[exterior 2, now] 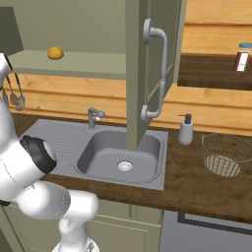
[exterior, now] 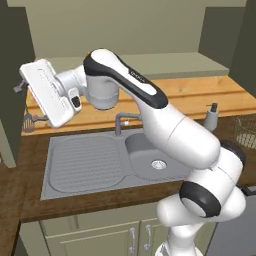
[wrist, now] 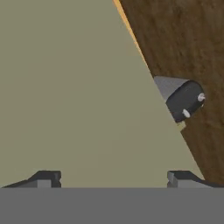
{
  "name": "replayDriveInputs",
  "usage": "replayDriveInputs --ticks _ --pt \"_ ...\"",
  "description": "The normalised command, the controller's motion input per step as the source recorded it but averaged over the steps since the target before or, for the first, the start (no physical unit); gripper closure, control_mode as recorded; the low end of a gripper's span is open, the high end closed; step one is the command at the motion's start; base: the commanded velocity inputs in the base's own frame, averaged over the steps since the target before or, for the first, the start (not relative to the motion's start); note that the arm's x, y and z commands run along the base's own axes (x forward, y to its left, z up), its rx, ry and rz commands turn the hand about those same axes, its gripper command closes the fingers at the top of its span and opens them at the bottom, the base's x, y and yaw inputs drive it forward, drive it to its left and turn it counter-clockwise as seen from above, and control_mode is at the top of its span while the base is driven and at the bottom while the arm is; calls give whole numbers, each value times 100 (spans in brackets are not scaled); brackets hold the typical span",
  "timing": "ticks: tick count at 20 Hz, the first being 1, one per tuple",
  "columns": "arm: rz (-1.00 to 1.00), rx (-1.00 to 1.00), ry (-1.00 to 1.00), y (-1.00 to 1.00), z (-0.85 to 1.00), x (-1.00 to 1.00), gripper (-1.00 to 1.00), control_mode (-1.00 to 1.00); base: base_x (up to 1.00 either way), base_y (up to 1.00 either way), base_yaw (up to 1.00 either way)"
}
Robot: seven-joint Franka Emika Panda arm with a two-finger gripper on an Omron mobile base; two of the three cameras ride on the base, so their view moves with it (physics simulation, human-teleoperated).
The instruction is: Open the cabinet, pick up the bread from the cabinet and place it in the basket. Then move the basket to the dining counter.
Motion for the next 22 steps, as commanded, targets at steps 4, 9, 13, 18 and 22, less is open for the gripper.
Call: replayDriveInputs --ticks 4,9,13,18,22 --pt "0 0 3 -64 -40 66 -100 -100 0 0 0" --pt "0 0 -8 -100 -73 55 -100 -100 0 0 0" --pt "5 -23 -60 -75 -33 -1 -100 -100 0 0 0" --pt "2 -40 -72 -59 -43 0 -100 -100 0 0 0" --pt "0 -40 -76 -77 -39 0 -100 -100 0 0 0"
